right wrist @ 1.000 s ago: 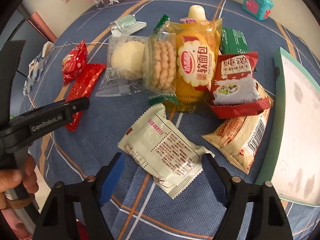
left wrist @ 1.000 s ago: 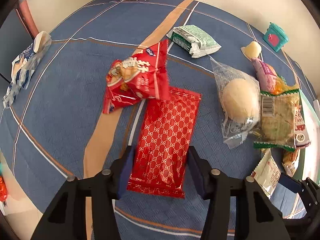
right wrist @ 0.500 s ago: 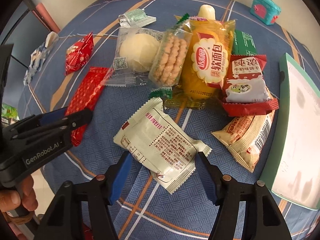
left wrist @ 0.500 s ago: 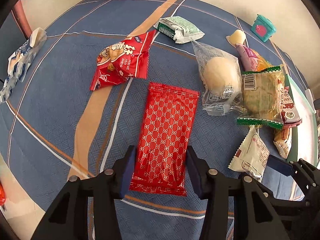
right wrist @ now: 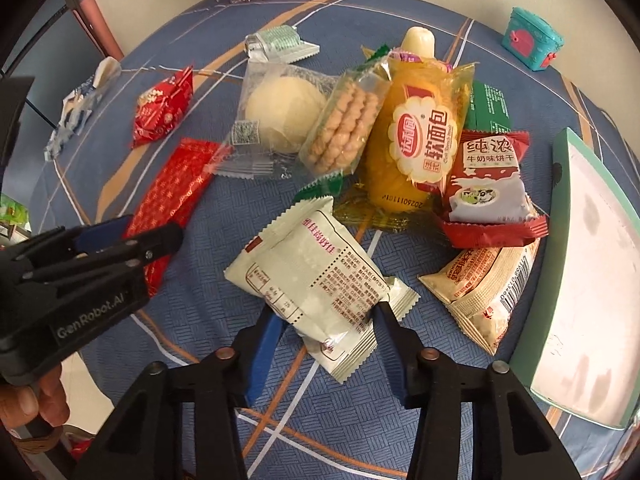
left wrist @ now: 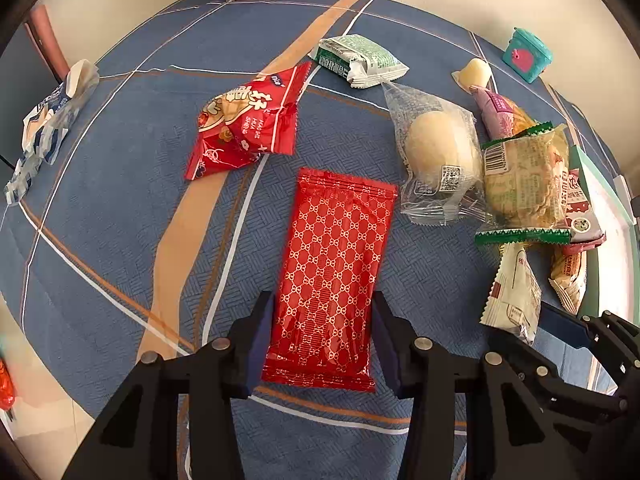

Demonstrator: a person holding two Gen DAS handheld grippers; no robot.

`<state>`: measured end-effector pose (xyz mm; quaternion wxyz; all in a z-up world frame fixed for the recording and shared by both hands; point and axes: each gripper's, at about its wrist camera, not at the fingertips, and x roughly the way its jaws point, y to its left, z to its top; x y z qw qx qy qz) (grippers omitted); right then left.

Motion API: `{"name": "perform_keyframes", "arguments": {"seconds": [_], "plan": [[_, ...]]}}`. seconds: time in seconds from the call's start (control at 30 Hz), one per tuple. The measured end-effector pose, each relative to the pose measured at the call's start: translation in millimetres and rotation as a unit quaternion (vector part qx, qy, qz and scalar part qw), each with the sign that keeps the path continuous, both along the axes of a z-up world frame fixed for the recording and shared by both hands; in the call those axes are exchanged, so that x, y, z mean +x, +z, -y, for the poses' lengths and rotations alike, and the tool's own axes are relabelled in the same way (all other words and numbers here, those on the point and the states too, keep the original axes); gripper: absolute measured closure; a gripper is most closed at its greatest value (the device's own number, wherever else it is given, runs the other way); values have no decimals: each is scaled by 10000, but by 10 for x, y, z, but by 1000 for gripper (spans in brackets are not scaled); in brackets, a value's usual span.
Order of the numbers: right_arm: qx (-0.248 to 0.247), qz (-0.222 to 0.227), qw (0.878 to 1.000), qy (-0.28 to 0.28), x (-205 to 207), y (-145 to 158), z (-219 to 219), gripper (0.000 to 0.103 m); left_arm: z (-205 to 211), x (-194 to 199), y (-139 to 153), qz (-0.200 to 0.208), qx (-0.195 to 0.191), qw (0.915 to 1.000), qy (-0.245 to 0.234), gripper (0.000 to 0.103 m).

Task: Organize snacks
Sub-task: 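Lift the red wafer bar with the left gripper while the right lifts the cream packet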

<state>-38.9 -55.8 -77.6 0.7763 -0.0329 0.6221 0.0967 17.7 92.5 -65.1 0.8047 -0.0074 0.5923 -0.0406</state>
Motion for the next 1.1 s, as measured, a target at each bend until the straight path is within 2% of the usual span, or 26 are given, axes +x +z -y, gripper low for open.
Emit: {"name": "perform_keyframes", "arguments": {"seconds": [0.47, 0.5, 0.53, 0.67, 0.87, 1.1], "plan": [[460, 245, 9981, -313, 46, 430, 365, 62, -25, -154, 303, 344, -87, 9993, 99, 56], [494, 273, 9978, -339, 49, 456, 379, 65, -35, -167, 332, 377, -109, 9992, 104, 56], [529, 316, 9975, -354, 20, 504, 415, 74, -45, -183, 361, 411, -128, 9990, 112, 56], [717, 454, 9957, -380, 9, 583, 399, 80, -64, -190, 428, 506, -192, 9985, 123, 56], [549, 257, 9973, -426, 56, 457, 381, 81, -69, -180, 405, 465, -251, 9985, 158, 56], [552, 301, 9971, -439, 80, 360, 372, 81, -31, -186, 333, 361, -276, 9989, 118, 56]]}}
